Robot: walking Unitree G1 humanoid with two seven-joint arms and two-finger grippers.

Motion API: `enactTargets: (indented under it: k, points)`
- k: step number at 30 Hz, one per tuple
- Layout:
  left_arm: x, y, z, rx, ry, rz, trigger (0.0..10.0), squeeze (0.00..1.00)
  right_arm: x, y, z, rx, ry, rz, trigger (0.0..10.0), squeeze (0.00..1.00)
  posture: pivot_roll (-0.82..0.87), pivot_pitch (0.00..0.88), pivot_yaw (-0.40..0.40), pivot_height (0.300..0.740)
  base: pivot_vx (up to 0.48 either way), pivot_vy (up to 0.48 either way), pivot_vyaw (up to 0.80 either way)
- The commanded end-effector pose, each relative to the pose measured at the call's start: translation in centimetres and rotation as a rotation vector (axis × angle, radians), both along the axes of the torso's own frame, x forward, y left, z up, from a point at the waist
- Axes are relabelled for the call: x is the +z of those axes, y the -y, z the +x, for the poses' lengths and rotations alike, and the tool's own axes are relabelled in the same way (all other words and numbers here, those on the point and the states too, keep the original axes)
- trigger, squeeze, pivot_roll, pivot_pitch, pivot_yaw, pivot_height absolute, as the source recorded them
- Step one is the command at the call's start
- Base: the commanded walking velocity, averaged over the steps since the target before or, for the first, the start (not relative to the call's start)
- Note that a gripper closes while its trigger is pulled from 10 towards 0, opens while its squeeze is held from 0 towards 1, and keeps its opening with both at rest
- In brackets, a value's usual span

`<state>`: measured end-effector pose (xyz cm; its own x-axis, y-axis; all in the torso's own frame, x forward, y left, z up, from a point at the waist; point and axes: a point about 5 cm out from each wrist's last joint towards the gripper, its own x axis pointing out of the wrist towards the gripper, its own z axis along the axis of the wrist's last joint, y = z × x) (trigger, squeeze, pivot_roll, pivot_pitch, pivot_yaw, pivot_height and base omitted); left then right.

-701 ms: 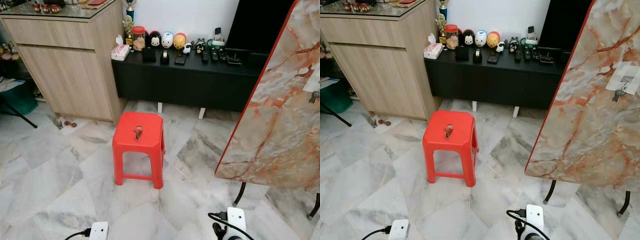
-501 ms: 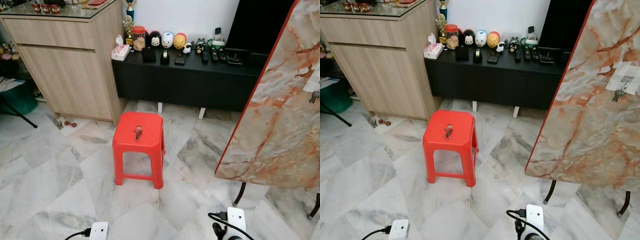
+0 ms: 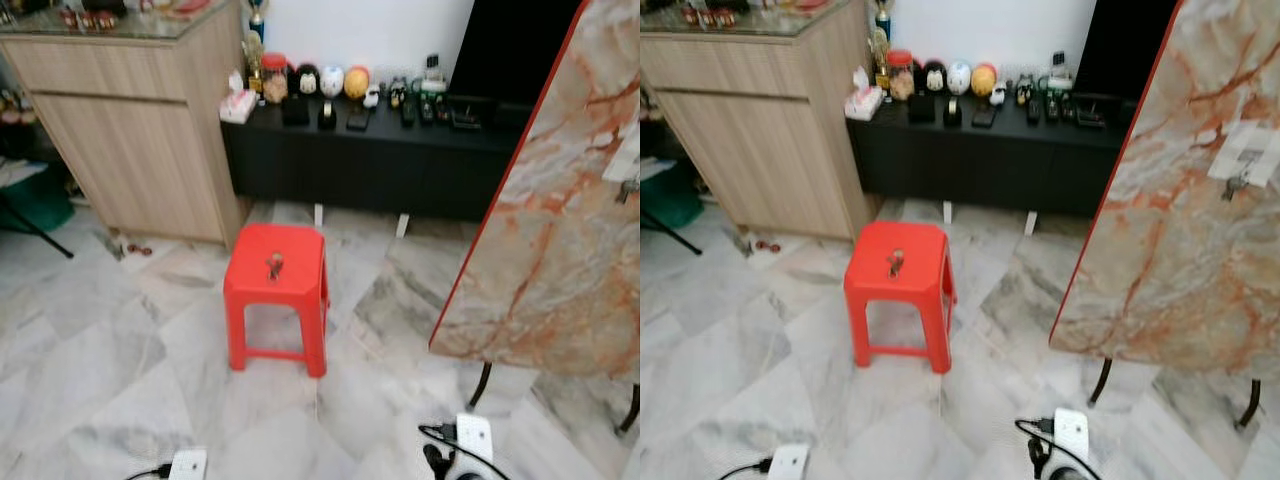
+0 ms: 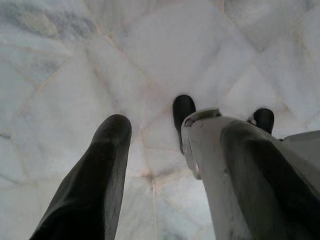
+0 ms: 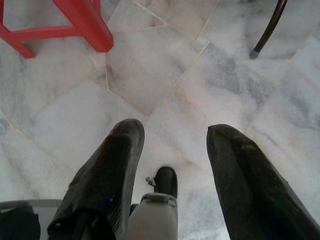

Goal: Hang keys on a hook

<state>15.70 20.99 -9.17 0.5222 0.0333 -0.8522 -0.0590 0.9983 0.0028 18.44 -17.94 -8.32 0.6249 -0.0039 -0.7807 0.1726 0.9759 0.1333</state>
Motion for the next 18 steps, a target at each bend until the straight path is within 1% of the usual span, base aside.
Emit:
enactTargets:
  k: [1,7,18]
  points:
    - [-0.35,-0.08,-0.88,-0.005,-0.035,0.0,10.0,0.0,-0.01,0.11,-0.07,-0.011,0.003,0.003,10.0,0.0,0.02,0.0,-0.037,0.74,0.0,0.0,0.0]
    - [-0.42,-0.26,-1.17,-0.002,-0.04,0.001,10.0,0.0,0.03,0.16,-0.01,-0.011,0.006,0.007,10.0,0.0,0.02,0.0,-0.041,0.74,0.0,0.0,0.0]
    - [-0.54,0.0,-1.34,0.001,-0.044,0.0,10.0,0.0,0.02,0.16,-0.03,-0.012,0.004,0.007,10.0,0.0,0.02,0.0,-0.045,0.74,0.0,0.0,0.0]
